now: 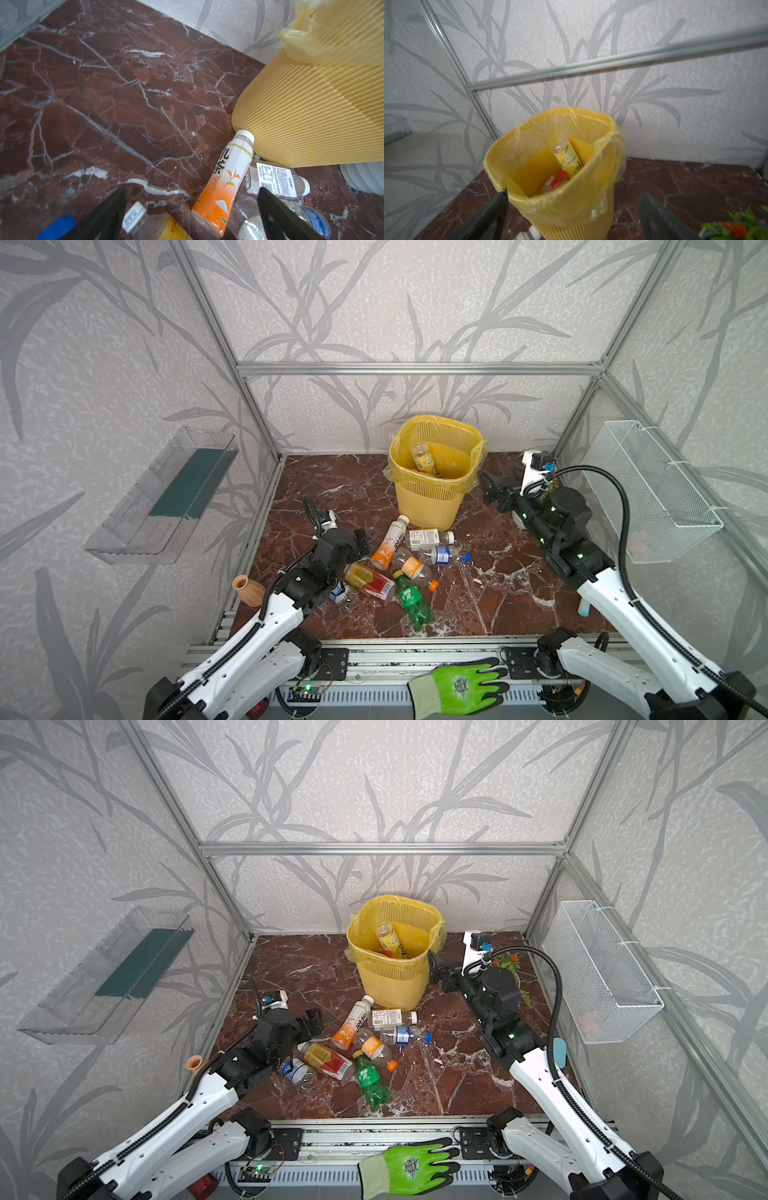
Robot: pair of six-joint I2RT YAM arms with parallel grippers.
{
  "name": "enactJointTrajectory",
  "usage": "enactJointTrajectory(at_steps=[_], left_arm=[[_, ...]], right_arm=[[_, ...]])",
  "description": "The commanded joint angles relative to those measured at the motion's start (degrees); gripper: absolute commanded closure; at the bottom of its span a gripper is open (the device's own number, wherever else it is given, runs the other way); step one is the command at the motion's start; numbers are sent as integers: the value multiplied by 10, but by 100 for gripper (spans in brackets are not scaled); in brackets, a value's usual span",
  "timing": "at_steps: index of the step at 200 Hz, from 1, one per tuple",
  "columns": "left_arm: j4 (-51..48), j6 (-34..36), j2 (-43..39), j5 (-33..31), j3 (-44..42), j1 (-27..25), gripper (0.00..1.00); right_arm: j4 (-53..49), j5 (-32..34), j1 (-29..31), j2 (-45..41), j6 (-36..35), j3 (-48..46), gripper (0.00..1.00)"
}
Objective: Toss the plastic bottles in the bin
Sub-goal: 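Withdraw the right gripper from the bin while the left gripper lowers toward the bottles, then close the left gripper on the yellow-and-red label bottle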
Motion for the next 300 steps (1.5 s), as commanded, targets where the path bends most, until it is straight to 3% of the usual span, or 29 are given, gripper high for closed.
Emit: enactJointTrajectory(at_steps=[1,27,70,98,138,250,300], left_arm=[[-90,-109,-19,-13,15,-16,4],[-127,-180,-31,-14,17,-57,8],[-210,-329,-6,-91,29,-178,9],[-251,-430,40,-116,44,-243,9],[-276,-519,118,-126,81,-306,9],[-274,-580,234,-108,117,-315,11],[-251,-571,258,-70,115,-288,11]], right_arm=[[-15,15,-20,-48,38,-58,2],[-21,3,-47,-81,64,-130,1],[-32,-44,-97,-98,73,-187,1],[-34,-63,-117,-96,69,-202,1],[-10,-78,-125,-86,69,-221,1],[-13,-92,-149,-101,69,-245,1],[-11,-87,-152,-98,69,-252,1]])
